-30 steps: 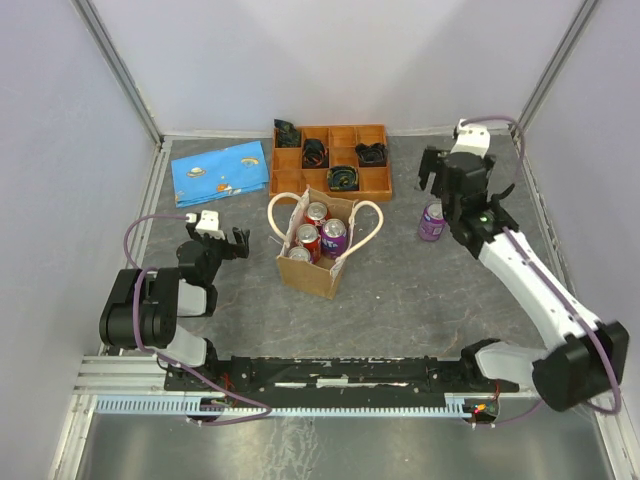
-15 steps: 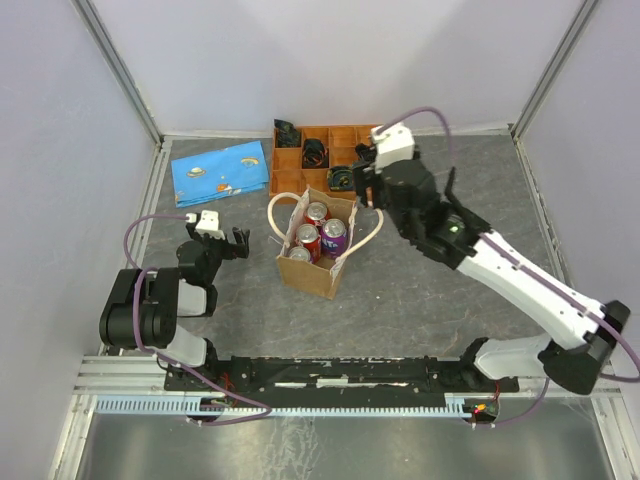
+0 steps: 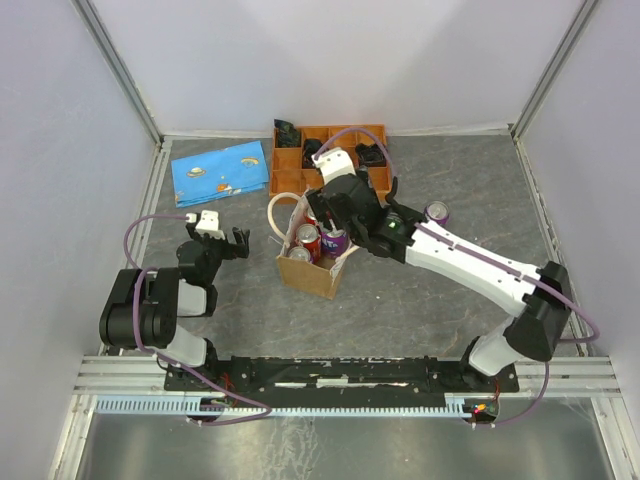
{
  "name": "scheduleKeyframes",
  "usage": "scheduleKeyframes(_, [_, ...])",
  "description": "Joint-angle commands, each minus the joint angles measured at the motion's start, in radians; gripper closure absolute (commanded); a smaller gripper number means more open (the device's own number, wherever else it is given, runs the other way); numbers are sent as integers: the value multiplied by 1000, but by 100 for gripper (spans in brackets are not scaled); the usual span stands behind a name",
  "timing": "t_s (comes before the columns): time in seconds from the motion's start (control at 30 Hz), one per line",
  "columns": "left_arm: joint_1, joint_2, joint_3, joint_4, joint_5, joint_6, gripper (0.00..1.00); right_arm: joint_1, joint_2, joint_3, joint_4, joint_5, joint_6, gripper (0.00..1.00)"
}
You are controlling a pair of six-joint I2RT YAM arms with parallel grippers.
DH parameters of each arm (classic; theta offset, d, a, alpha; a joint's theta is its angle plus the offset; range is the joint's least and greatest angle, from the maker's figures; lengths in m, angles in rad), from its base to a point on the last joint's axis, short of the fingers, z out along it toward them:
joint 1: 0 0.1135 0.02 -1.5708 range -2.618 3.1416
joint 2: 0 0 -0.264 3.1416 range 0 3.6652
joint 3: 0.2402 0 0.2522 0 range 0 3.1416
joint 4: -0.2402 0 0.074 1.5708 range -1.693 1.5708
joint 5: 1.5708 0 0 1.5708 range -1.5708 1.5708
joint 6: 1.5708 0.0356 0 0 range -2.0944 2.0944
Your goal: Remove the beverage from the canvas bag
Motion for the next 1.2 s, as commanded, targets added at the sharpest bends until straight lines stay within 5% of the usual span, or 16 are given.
scheduleKeyframes(0.0, [3, -7, 2, 51, 14, 48, 1, 7, 47, 50, -17, -39, 63, 11])
scheduleKeyframes(1.17, [4, -8, 3, 51, 14, 48, 1, 130, 249, 100, -68, -339, 209, 1])
